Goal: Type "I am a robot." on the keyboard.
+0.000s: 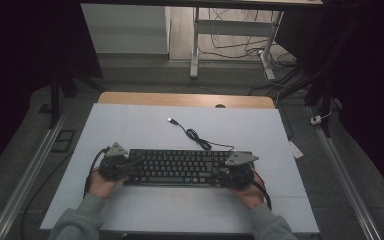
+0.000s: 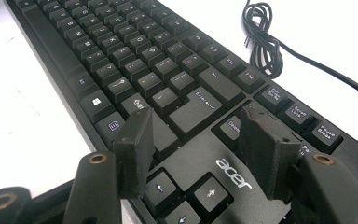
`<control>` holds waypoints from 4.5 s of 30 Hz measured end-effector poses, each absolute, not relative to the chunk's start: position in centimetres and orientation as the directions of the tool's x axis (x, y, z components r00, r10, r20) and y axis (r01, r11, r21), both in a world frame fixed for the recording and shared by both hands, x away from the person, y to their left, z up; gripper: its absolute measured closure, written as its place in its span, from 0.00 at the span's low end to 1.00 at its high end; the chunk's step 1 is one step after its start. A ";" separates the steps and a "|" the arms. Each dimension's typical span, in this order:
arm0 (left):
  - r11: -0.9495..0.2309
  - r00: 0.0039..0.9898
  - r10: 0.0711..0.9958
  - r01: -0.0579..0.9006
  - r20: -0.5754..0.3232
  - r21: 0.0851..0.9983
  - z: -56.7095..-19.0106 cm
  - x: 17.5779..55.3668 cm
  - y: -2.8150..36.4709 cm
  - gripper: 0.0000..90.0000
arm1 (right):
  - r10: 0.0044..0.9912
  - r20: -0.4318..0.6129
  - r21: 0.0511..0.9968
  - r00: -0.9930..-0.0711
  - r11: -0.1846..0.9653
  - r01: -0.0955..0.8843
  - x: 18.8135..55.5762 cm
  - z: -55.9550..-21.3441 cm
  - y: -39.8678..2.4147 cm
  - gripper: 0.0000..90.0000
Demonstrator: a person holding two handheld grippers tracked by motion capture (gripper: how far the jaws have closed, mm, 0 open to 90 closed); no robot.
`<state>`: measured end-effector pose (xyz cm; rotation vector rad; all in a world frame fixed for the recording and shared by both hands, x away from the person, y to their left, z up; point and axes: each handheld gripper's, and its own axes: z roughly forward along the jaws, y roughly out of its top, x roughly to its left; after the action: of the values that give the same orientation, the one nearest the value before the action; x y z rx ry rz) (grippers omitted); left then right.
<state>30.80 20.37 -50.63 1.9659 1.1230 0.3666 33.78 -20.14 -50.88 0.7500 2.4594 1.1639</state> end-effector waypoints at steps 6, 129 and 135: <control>-0.201 0.541 0.820 0.577 -0.186 0.792 -50.1 30.6 21.0 0.61 | 0.580 -0.061 0.784 -0.812 0.531 0.321 33.8 -50.9 -20.2 0.50; -0.475 0.740 0.668 0.504 -0.077 0.721 -51.7 29.5 13.7 0.99 | 0.569 -0.054 0.799 -0.821 0.518 0.306 33.5 -50.4 -19.5 0.50; -0.376 0.692 0.712 0.517 -0.117 0.769 -50.2 29.5 16.2 0.99 | 0.571 -0.054 0.800 -0.820 0.515 0.307 33.5 -50.4 -19.5 0.50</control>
<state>29.45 16.24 -50.22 2.0634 0.9406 0.2956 33.54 -19.54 -50.41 0.7329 2.4502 1.2029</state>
